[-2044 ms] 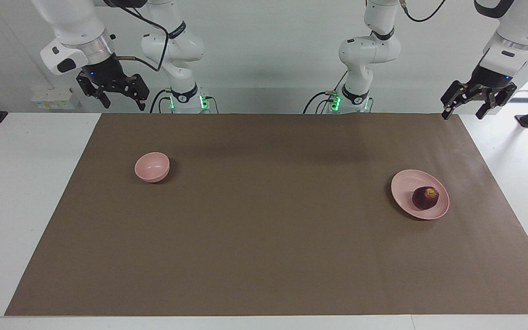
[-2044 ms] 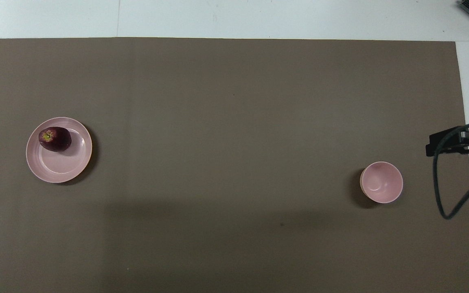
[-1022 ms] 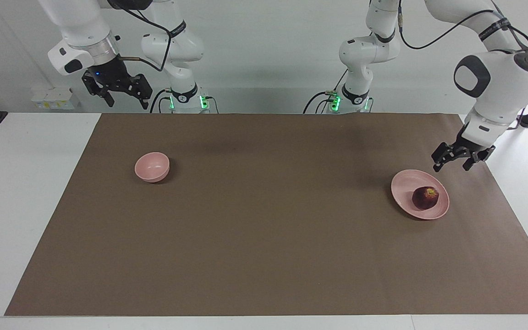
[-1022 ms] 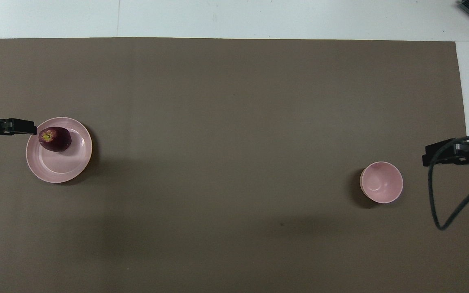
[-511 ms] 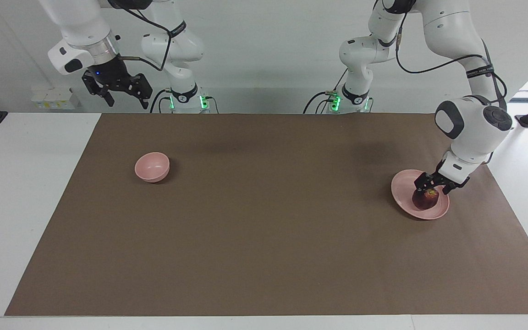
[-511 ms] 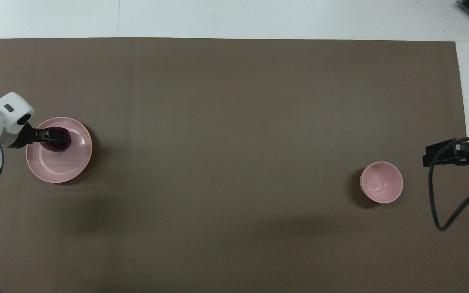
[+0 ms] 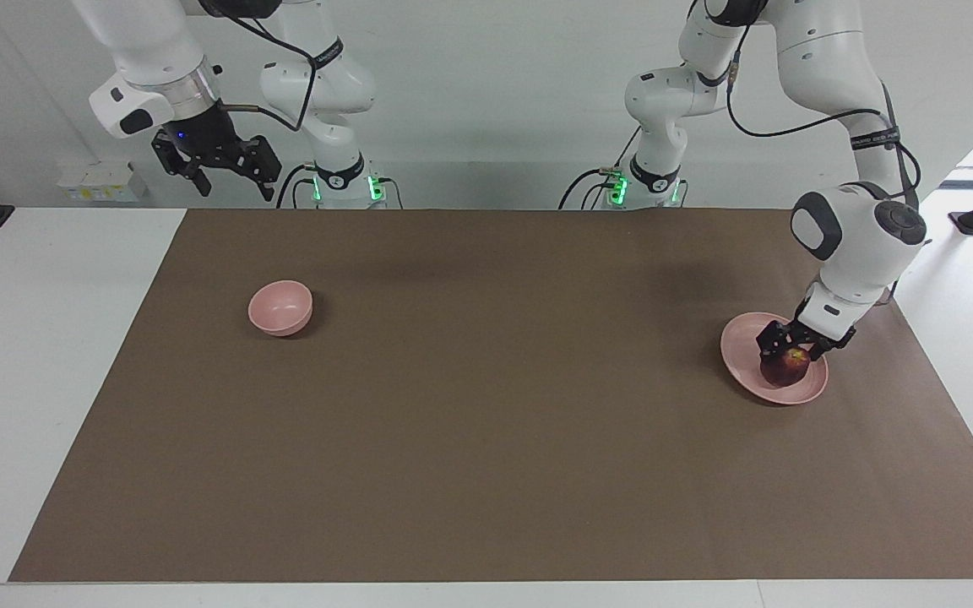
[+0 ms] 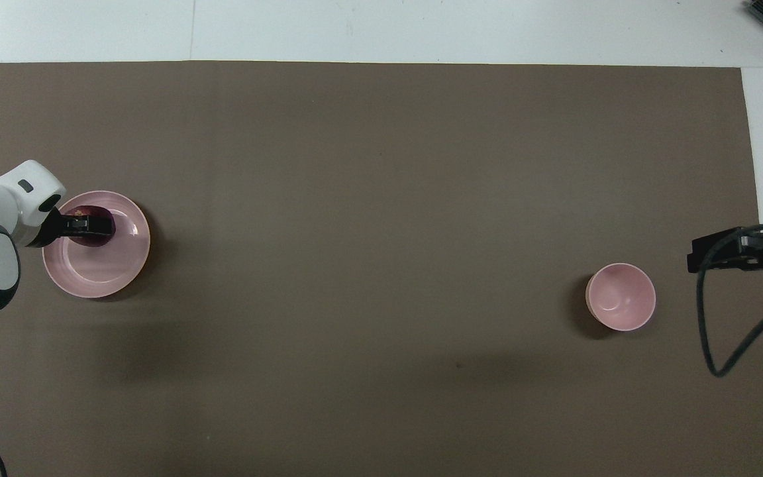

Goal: Move apple from plate to bowl
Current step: 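Close the left gripper on the red apple and lift it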

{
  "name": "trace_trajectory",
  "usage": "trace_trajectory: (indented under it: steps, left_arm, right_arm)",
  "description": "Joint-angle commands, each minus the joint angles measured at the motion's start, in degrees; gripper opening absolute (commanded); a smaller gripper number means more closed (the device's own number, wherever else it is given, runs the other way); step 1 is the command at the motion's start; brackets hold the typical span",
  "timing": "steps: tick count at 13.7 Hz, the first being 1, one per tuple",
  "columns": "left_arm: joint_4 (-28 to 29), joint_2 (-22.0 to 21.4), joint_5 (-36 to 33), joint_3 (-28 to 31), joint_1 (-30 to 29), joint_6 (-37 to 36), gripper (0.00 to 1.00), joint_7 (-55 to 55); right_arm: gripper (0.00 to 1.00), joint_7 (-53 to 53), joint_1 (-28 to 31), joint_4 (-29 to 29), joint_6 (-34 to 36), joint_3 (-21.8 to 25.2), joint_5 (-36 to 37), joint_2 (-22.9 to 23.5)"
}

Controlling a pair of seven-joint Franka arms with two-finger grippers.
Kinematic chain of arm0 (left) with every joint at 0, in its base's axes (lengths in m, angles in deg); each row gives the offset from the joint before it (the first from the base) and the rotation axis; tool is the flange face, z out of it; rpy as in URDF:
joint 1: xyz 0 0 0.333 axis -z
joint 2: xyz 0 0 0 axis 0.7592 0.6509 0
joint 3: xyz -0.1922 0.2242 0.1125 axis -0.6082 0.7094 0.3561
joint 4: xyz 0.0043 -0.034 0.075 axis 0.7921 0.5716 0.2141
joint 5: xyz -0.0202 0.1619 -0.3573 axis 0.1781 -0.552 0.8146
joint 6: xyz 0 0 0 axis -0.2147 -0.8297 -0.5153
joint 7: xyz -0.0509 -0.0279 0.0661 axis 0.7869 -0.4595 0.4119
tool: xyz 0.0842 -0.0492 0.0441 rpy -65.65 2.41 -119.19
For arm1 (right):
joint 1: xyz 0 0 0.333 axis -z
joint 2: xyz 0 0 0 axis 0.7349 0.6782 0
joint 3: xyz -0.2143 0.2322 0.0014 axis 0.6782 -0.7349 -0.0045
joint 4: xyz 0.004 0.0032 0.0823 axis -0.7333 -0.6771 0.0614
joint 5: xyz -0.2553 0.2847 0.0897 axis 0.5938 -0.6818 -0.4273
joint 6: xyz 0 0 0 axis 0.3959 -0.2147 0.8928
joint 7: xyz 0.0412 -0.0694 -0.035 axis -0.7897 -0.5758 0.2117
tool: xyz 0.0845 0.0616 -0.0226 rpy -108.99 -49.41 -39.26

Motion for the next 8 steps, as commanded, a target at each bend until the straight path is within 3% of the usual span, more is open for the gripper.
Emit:
trace_trajectory:
  steps: [1, 8]
  left_arm:
    - [1.2, -0.2, 0.3, 0.0, 0.1, 2.4, 1.00, 0.0]
    - [1.9, 0.1, 0.3, 0.0, 0.5, 6.3, 1.00, -1.6]
  right_arm:
    - [1.00, 1.2, 0.5, -1.7, -1.4, -0.2, 0.1, -1.4]
    - [1.00, 1.2, 0.4, -1.4, -1.4, -0.3, 0.1, -1.2]
